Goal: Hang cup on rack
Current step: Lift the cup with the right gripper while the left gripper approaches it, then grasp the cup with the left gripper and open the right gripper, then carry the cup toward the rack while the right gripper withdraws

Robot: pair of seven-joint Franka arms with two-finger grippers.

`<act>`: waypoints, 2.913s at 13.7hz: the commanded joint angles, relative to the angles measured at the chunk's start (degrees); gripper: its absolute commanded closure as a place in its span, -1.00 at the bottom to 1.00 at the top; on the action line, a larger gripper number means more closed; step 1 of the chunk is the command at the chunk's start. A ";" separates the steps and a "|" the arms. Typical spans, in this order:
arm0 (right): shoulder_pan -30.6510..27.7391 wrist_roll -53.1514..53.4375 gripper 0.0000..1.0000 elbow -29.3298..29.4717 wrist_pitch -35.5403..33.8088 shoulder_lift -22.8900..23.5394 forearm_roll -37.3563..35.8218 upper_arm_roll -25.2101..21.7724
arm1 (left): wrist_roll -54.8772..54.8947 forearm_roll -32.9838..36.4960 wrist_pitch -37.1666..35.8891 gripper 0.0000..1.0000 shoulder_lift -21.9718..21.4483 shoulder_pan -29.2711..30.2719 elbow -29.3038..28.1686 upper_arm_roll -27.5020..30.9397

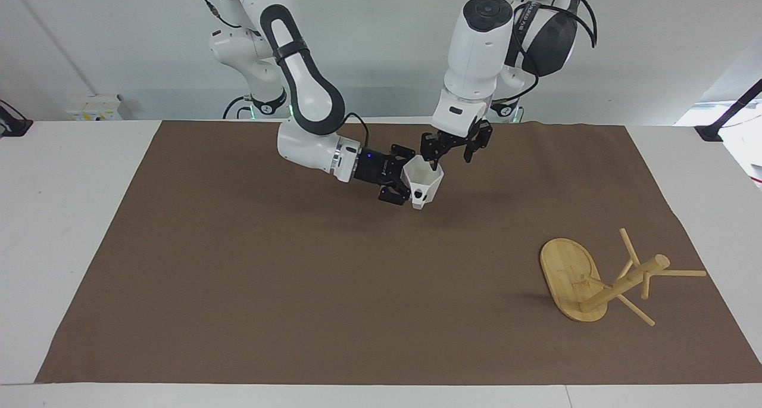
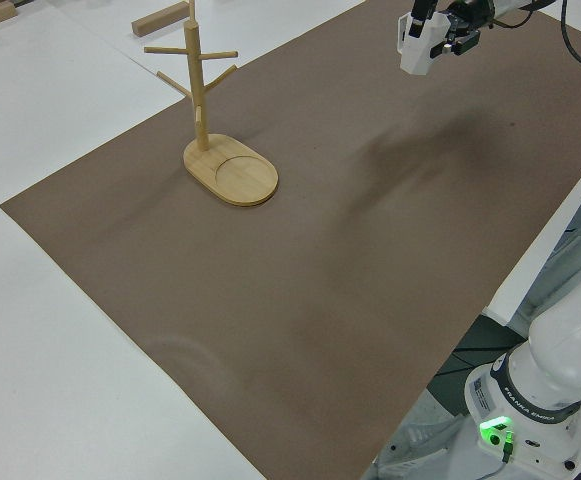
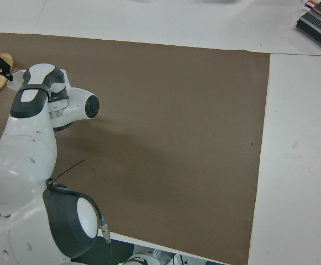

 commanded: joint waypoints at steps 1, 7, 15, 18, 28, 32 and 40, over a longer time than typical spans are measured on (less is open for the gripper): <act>-0.57 -1.26 0.64 -0.44 0.23 -0.38 1.35 0.43 | -2.23 0.34 3.11 -0.50 0.03 -1.19 -1.94 0.47; -0.57 -1.26 0.64 -0.44 1.02 -0.29 1.35 0.43 | -5.41 0.26 3.03 0.86 0.65 -3.04 -2.38 0.47; -0.83 -1.26 0.19 -0.44 1.37 -0.29 1.26 0.34 | -5.67 0.26 3.30 1.00 0.39 -3.04 -3.09 0.47; -1.18 -0.91 -0.99 -0.96 2.59 -1.95 0.82 0.25 | -6.98 0.26 3.56 1.00 0.39 -3.04 -3.09 0.47; -22.94 -0.47 -0.99 -2.99 -16.70 -3.28 -24.96 0.16 | -9.71 1.05 4.34 1.00 0.56 -0.95 -3.17 1.08; -36.58 5.23 -0.99 1.48 -29.10 -2.49 -47.99 0.07 | -9.89 2.01 18.90 1.00 -3.73 2.65 -13.07 1.26; -39.43 37.63 -0.99 16.33 -32.12 -1.08 -83.32 0.16 | -5.58 2.10 61.17 1.00 -14.64 12.86 -42.44 0.82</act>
